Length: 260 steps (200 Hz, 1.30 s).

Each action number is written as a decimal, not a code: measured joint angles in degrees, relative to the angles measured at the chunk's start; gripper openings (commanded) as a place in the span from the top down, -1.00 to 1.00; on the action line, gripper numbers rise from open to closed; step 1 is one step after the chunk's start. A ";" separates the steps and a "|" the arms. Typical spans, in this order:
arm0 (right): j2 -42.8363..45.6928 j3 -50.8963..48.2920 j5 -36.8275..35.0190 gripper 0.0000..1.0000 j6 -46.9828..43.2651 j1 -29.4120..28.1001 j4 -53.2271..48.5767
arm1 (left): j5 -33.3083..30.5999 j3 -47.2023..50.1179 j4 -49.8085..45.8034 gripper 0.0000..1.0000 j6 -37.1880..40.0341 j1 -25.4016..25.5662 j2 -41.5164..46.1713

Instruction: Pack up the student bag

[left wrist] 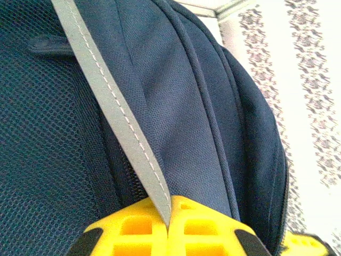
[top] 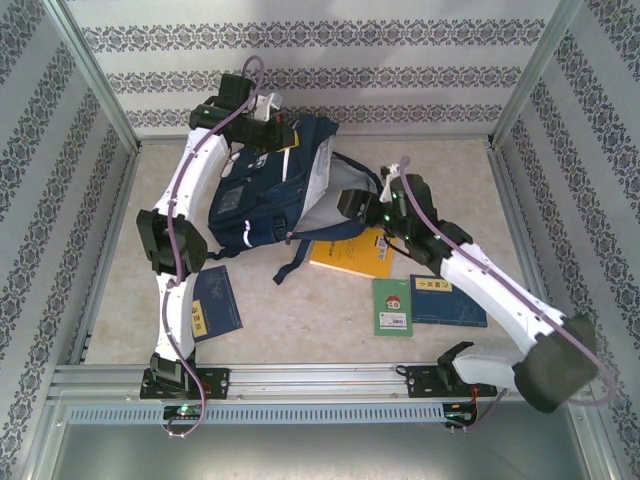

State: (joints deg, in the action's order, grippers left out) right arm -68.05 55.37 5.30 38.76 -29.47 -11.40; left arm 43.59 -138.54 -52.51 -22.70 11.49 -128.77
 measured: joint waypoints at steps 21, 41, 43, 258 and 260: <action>4.68 -4.00 -1.53 -0.69 -0.31 0.02 -6.62 | -2.08 -0.35 1.49 0.83 -0.63 0.00 -2.73; 7.72 -7.74 -2.32 -0.69 -0.42 0.02 -12.55 | -2.62 1.51 2.95 0.51 -1.40 0.02 -3.28; 7.91 -8.02 -2.40 -0.69 -0.42 0.02 -13.20 | -2.60 1.79 3.17 0.48 -1.68 0.04 -3.28; 4.87 -26.60 5.18 -0.88 12.57 2.25 -29.20 | -11.10 89.11 36.20 -0.29 -17.33 16.37 56.02; 4.90 -26.64 5.07 -0.88 12.61 1.97 -29.11 | -11.13 89.37 36.39 -0.30 -17.44 16.46 56.19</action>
State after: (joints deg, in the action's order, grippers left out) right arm -63.16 28.73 10.37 51.37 -27.51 -40.51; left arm 32.47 -49.17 -16.12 -40.14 27.94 -72.58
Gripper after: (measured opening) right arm 0.946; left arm 0.647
